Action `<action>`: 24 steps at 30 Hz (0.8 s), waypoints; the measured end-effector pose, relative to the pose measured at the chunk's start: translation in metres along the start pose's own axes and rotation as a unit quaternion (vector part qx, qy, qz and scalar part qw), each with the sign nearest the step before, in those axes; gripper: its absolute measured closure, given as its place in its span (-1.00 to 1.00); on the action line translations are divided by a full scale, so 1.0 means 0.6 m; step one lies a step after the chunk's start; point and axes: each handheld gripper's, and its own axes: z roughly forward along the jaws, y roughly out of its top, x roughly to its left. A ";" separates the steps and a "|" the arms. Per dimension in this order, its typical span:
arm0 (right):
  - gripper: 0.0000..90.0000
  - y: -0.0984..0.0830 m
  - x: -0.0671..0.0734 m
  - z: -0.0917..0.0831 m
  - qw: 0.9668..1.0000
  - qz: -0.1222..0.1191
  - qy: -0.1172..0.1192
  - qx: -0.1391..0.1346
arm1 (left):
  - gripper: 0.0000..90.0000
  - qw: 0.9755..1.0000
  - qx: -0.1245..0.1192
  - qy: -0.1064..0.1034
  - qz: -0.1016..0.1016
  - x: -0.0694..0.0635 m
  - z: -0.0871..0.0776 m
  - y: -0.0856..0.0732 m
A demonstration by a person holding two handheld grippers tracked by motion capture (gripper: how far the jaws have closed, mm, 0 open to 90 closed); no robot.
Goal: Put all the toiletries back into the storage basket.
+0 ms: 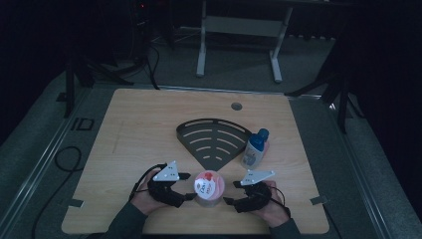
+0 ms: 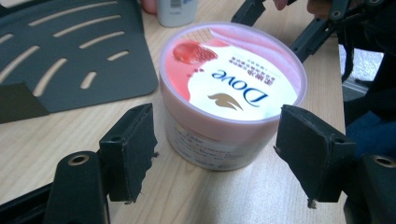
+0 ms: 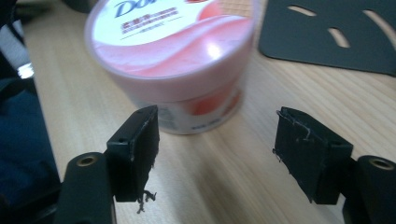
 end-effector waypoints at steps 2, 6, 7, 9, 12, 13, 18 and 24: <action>-0.38 0.001 0.004 0.004 1.000 -0.009 0.003 0.001 | -0.39 1.000 0.000 -0.002 -0.001 -0.001 0.002 0.000; -0.40 0.006 0.008 0.010 1.000 -0.020 0.018 -0.001 | -0.41 1.000 0.005 -0.006 0.002 -0.001 0.006 -0.001; -0.40 0.007 0.009 0.012 1.000 -0.021 0.018 -0.001 | -0.41 1.000 0.006 -0.004 0.000 -0.001 0.007 -0.001; -0.42 0.010 0.010 0.016 1.000 -0.023 0.020 0.000 | -0.41 1.000 0.009 -0.005 0.001 -0.001 0.008 -0.002; -0.46 0.010 0.010 0.019 0.999 -0.027 0.020 0.000 | -0.41 1.000 0.008 -0.003 0.001 0.000 0.008 -0.003; -0.47 0.010 0.010 0.020 0.999 -0.028 0.019 0.000 | -0.41 1.000 0.008 -0.003 0.002 0.000 0.008 -0.003; -0.49 0.011 0.011 0.021 0.999 -0.033 0.023 -0.001 | -0.41 1.000 0.011 -0.009 0.006 -0.001 0.011 -0.004; -0.50 0.015 0.016 0.029 0.999 -0.046 0.024 0.006 | -0.41 1.000 0.021 -0.013 0.012 -0.005 0.018 -0.005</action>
